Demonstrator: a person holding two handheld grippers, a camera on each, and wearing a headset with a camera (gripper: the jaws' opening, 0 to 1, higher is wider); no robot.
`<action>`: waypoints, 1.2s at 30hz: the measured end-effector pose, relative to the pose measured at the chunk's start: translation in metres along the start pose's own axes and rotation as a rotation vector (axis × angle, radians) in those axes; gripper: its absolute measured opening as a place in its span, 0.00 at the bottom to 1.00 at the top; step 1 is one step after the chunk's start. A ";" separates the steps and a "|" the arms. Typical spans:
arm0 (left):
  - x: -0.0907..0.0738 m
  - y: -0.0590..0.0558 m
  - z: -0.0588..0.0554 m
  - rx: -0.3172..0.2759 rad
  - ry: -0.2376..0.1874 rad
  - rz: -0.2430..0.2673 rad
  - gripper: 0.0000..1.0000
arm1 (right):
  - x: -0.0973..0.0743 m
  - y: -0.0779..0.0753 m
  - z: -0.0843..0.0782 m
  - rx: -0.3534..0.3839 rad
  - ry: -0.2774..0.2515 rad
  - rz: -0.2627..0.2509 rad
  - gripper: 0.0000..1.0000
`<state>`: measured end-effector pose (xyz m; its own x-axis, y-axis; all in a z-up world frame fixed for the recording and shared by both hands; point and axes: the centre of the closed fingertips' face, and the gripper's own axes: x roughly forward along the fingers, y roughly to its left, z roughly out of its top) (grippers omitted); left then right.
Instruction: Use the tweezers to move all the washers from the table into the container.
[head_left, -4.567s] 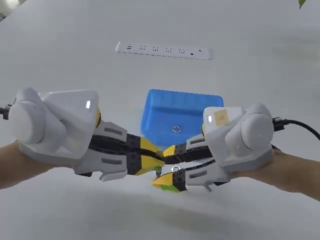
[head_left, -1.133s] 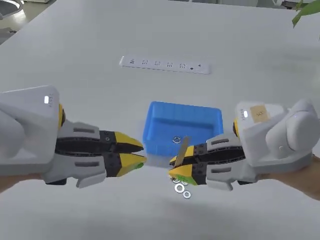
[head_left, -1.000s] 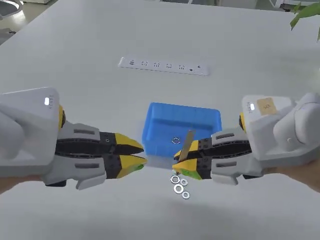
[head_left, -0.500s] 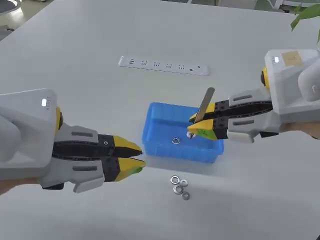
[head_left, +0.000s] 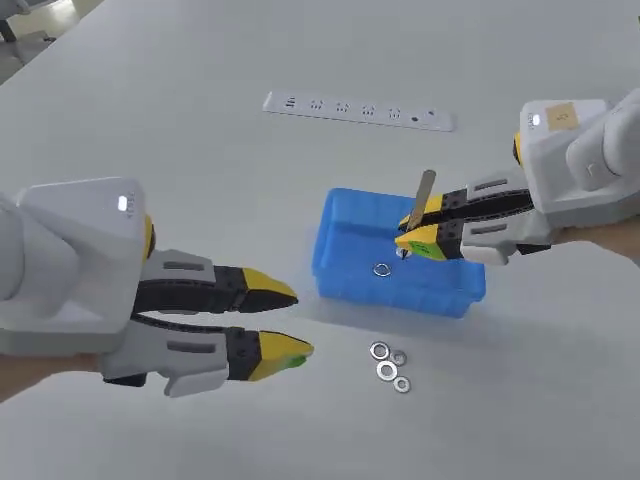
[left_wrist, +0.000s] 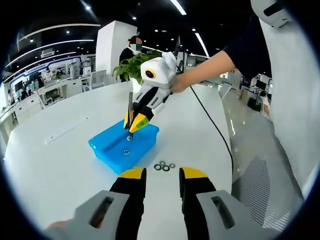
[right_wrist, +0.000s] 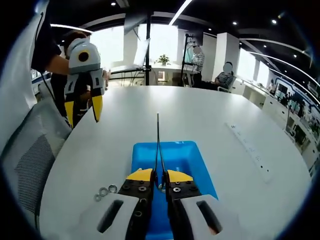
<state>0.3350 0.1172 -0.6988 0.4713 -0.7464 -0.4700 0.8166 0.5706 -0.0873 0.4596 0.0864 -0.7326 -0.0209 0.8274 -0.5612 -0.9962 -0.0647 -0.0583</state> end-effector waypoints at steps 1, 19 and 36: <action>0.000 0.000 -0.001 -0.008 0.001 0.000 0.33 | 0.002 -0.001 -0.002 0.000 0.003 0.001 0.09; 0.001 0.012 -0.024 -0.074 0.111 0.073 0.69 | 0.016 -0.004 -0.032 0.012 0.027 0.001 0.09; 0.003 0.007 -0.023 -0.088 0.109 0.057 0.68 | 0.016 -0.001 -0.031 0.022 0.014 -0.005 0.10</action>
<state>0.3340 0.1268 -0.7204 0.4729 -0.6729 -0.5688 0.7551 0.6422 -0.1319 0.4625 0.0817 -0.7673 -0.0152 0.8196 -0.5727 -0.9979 -0.0486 -0.0429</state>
